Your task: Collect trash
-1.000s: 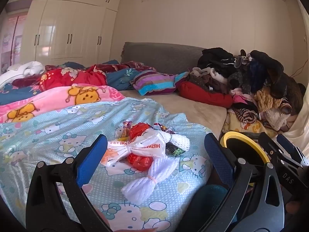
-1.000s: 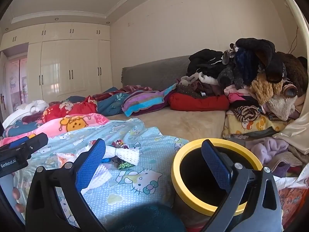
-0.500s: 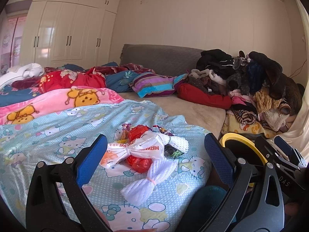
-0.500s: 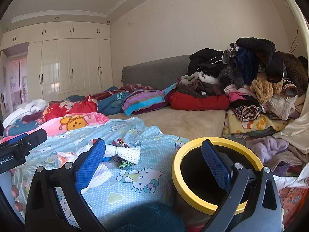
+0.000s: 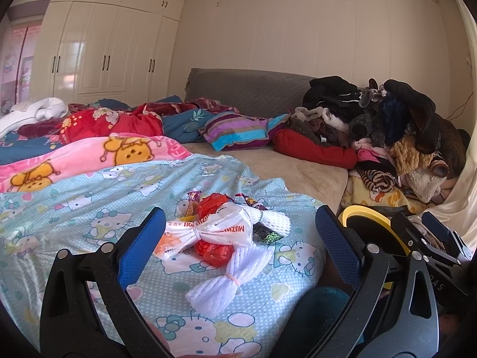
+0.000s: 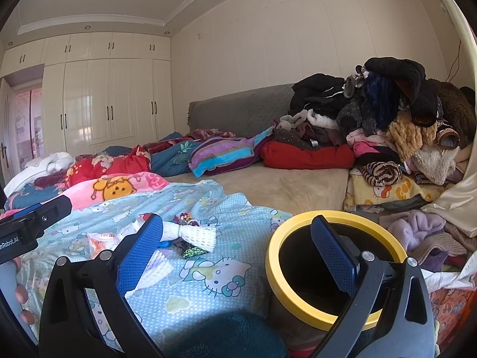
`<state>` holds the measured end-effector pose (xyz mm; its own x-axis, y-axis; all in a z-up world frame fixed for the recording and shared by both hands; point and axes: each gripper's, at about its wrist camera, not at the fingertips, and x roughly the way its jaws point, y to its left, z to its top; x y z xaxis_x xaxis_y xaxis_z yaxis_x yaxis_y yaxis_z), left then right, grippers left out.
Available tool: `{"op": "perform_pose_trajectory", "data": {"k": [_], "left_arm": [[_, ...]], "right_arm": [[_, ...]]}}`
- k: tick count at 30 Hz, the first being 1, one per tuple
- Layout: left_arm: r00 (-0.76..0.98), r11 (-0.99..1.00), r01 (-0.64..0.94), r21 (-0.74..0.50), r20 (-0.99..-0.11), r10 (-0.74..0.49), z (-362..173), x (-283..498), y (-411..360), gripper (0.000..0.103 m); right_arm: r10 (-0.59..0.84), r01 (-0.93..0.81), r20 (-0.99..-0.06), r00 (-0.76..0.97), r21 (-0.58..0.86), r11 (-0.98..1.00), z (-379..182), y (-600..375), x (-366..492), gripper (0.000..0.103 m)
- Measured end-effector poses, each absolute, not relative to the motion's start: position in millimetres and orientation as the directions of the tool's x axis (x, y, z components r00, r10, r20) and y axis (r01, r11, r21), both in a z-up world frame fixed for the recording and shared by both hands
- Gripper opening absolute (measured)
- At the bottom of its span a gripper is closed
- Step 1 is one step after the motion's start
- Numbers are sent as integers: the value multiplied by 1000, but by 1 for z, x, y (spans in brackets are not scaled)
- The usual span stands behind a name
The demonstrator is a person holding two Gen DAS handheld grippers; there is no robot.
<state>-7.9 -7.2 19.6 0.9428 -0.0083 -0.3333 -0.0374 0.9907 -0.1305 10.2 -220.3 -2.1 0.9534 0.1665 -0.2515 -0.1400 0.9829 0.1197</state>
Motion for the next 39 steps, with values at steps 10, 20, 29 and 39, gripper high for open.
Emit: {"op": "perform_pose_trajectory", "data": {"k": [10, 20, 29, 39], "left_arm": [[944, 991, -39, -128, -329, -5, 23, -9, -8, 92], [944, 991, -38, -129, -329, -6, 26, -10, -8, 92], [941, 987, -66, -149, -337, 12, 29, -7, 2, 92], [934, 970, -167, -177, -343, 98, 11, 4, 50, 92]], "right_arm": [[173, -147, -259, 950, 118, 982, -7, -216, 9, 97], [184, -156, -272, 945, 124, 980, -14, -215, 9, 97], [269, -243, -314, 911, 119, 963, -17, -198, 18, 97], [364, -331, -391, 846, 150, 932, -19, -151, 44, 97]]}}
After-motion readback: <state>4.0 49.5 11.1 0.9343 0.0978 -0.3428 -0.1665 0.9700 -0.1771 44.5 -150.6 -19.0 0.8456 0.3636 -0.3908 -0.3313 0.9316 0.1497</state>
